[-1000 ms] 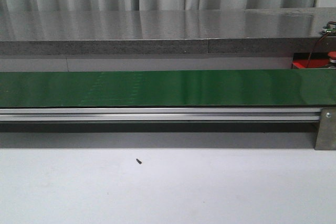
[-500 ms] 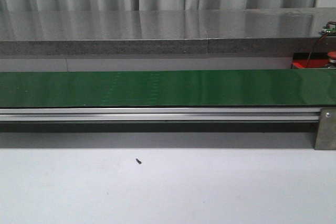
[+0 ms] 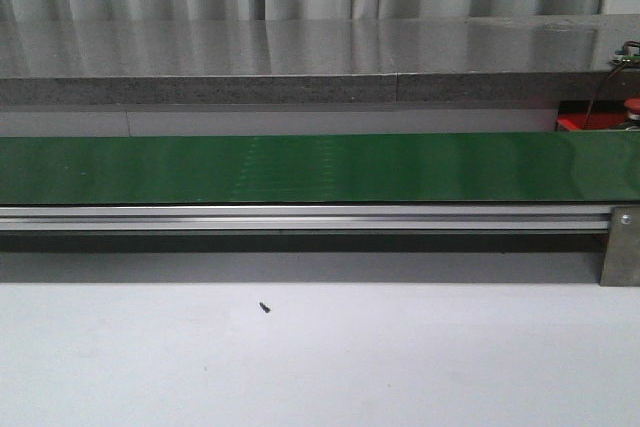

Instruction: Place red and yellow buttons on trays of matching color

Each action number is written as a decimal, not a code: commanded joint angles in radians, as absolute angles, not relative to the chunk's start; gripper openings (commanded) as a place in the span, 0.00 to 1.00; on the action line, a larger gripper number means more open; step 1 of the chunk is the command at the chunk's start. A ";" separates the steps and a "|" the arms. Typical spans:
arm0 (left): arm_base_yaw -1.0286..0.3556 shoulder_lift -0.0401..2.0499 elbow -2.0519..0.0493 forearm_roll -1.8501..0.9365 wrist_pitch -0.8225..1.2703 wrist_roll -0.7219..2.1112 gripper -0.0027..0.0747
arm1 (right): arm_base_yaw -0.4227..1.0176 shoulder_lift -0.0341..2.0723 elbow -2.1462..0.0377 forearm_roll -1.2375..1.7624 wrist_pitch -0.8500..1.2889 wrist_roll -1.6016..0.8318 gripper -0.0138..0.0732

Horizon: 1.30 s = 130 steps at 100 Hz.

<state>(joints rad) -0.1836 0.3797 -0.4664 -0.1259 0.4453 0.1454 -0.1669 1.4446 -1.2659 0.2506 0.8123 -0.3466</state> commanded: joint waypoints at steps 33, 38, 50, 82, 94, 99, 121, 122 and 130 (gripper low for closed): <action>-0.190 0.386 -0.493 -0.134 0.373 0.146 0.01 | 0.120 1.042 -0.898 0.268 0.370 -0.362 0.65; -0.190 0.386 -0.493 -0.134 0.373 0.146 0.01 | 0.141 1.002 -0.848 0.268 0.337 -0.362 0.62; -0.190 0.386 -0.493 -0.134 0.373 0.146 0.01 | 0.169 0.921 -0.737 0.268 0.294 -0.362 0.53; -0.190 0.386 -0.493 -0.134 0.373 0.146 0.01 | 0.175 0.752 -0.572 0.271 0.273 -0.361 0.05; -0.190 0.386 -0.493 -0.134 0.373 0.146 0.01 | 0.175 0.745 -0.572 0.271 0.279 -0.361 0.05; -0.190 0.386 -0.493 -0.134 0.373 0.146 0.01 | 0.175 0.745 -0.572 0.271 0.280 -0.361 0.05; -0.190 0.386 -0.493 -0.134 0.373 0.146 0.01 | 0.175 0.745 -0.572 0.271 0.280 -0.361 0.05; -0.190 0.386 -0.493 -0.134 0.373 0.146 0.01 | 0.175 0.745 -0.572 0.271 0.280 -0.361 0.05; -0.190 0.386 -0.493 -0.134 0.373 0.146 0.01 | 0.175 0.745 -0.572 0.271 0.280 -0.361 0.05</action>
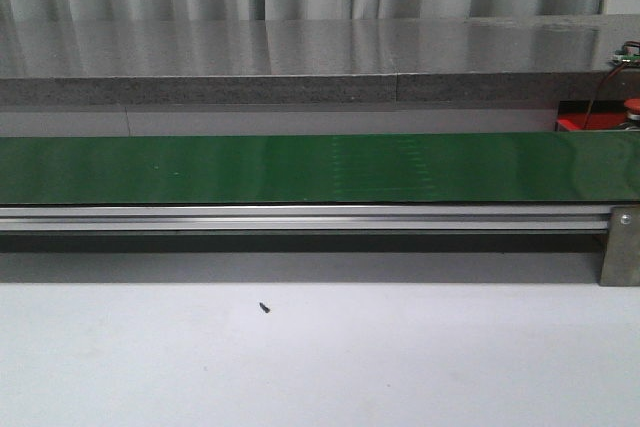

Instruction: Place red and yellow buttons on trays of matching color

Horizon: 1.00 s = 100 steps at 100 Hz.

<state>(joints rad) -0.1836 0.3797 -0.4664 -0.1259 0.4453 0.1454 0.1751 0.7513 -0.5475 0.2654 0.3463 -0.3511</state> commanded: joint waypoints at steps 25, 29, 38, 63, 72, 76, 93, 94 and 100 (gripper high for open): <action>-0.190 0.386 -0.493 -0.134 0.373 0.146 0.01 | 0.175 0.745 -0.557 0.271 0.243 -0.361 0.05; -0.190 0.386 -0.493 -0.134 0.373 0.146 0.01 | 0.175 0.742 -0.539 0.271 0.201 -0.359 0.05; -0.190 0.386 -0.493 -0.134 0.375 0.146 0.01 | 0.175 0.697 -0.478 0.258 0.094 -0.306 0.05; -0.190 0.386 -0.493 -0.134 0.375 0.146 0.01 | 0.175 0.433 -0.303 0.074 0.048 -0.104 0.05; -0.190 0.386 -0.493 -0.134 0.375 0.146 0.01 | 0.175 0.312 -0.238 0.050 0.050 -0.100 0.05; -0.190 0.386 -0.493 -0.134 0.375 0.146 0.01 | 0.175 0.263 -0.208 0.050 0.056 -0.100 0.05; -0.190 0.386 -0.493 -0.134 0.375 0.146 0.01 | 0.173 0.040 -0.096 0.050 0.063 -0.088 0.05; -0.190 0.386 -0.493 -0.134 0.375 0.146 0.01 | 0.173 0.032 -0.087 0.050 0.063 -0.088 0.05; -0.190 0.386 -0.493 -0.134 0.375 0.146 0.01 | 0.173 -0.034 -0.057 0.050 0.063 -0.088 0.05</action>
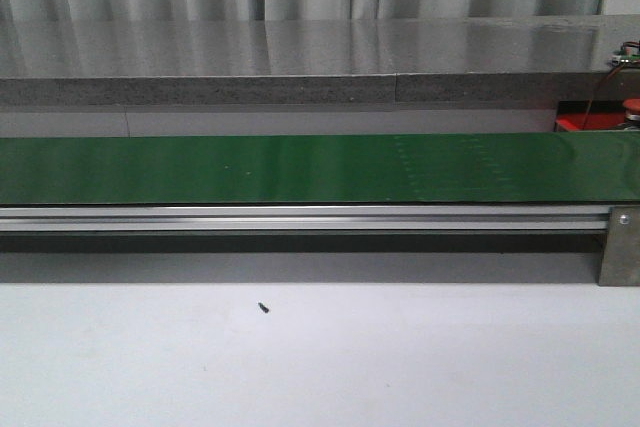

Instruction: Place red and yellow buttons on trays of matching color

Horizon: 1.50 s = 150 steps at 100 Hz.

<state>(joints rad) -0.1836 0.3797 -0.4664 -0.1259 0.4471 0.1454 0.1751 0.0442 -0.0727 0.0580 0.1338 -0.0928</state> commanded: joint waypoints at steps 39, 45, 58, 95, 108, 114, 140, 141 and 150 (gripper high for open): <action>-0.190 0.388 -0.493 -0.134 0.376 0.146 0.01 | 0.171 -0.024 0.011 0.032 0.030 -0.075 0.05; -0.190 0.388 -0.493 -0.134 0.376 0.146 0.01 | 0.171 -0.024 0.011 0.032 0.034 -0.075 0.05; -0.190 0.388 -0.493 -0.134 0.376 0.146 0.01 | 0.173 -0.024 0.011 0.032 0.038 -0.075 0.05; -0.190 0.388 -0.493 -0.134 0.376 0.146 0.01 | 0.173 -0.024 0.011 0.032 0.038 -0.075 0.05; -0.190 0.388 -0.493 -0.134 0.376 0.146 0.01 | 0.173 -0.024 0.011 0.032 0.038 -0.075 0.05; -0.190 0.388 -0.493 -0.134 0.376 0.146 0.01 | 0.173 -0.024 0.011 0.032 0.038 -0.075 0.05; -0.190 0.388 -0.493 -0.134 0.376 0.146 0.01 | 0.173 -0.024 0.011 0.032 0.038 -0.075 0.05; -0.190 0.388 -0.493 -0.134 0.376 0.146 0.01 | 0.173 -0.024 0.011 0.032 0.038 -0.075 0.05; -0.190 0.383 -0.493 -0.093 0.359 0.146 0.01 | 0.173 -0.024 0.011 0.032 0.038 -0.075 0.05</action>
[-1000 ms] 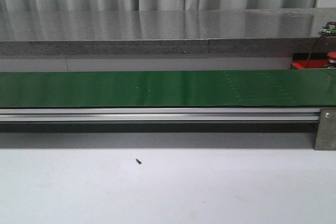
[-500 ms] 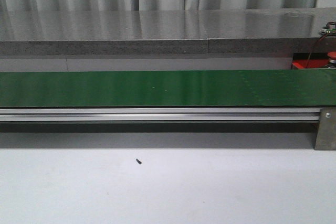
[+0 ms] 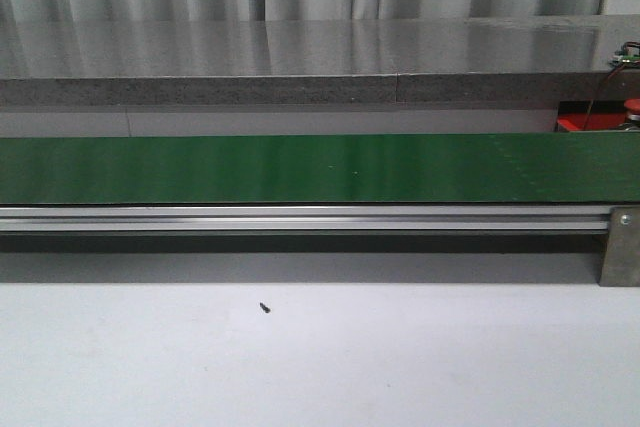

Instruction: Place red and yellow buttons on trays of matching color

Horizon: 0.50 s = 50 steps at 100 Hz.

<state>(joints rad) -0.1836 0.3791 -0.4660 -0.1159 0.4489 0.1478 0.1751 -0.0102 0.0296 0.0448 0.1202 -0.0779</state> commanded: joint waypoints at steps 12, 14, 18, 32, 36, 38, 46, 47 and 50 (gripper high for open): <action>-0.164 0.337 -0.469 -0.077 0.270 0.146 0.01 | 0.173 -0.024 0.011 0.032 0.038 -0.075 0.05; -0.154 0.329 -0.459 -0.077 0.250 0.146 0.01 | 0.173 -0.024 0.011 0.032 0.038 -0.075 0.05; -0.131 0.304 -0.435 -0.077 0.218 0.146 0.01 | 0.173 -0.024 0.011 0.032 0.038 -0.075 0.05; -0.069 0.208 -0.334 -0.081 0.150 0.140 0.01 | 0.173 -0.024 0.011 0.032 0.038 -0.075 0.05; -0.056 0.177 -0.301 -0.081 0.140 0.137 0.01 | 0.173 -0.024 0.011 0.032 0.038 -0.075 0.05; -0.050 0.160 -0.285 -0.081 0.135 0.136 0.01 | 0.173 -0.024 0.011 0.032 0.038 -0.075 0.05; -0.038 0.099 -0.225 -0.081 0.134 0.121 0.01 | 0.173 -0.024 0.011 0.032 0.038 -0.075 0.05; -0.038 0.093 -0.220 -0.081 0.134 0.118 0.01 | 0.173 -0.024 0.011 0.032 0.038 -0.075 0.05; -0.038 0.065 -0.194 -0.081 0.134 0.114 0.01 | 0.173 -0.024 0.011 0.032 0.038 -0.075 0.05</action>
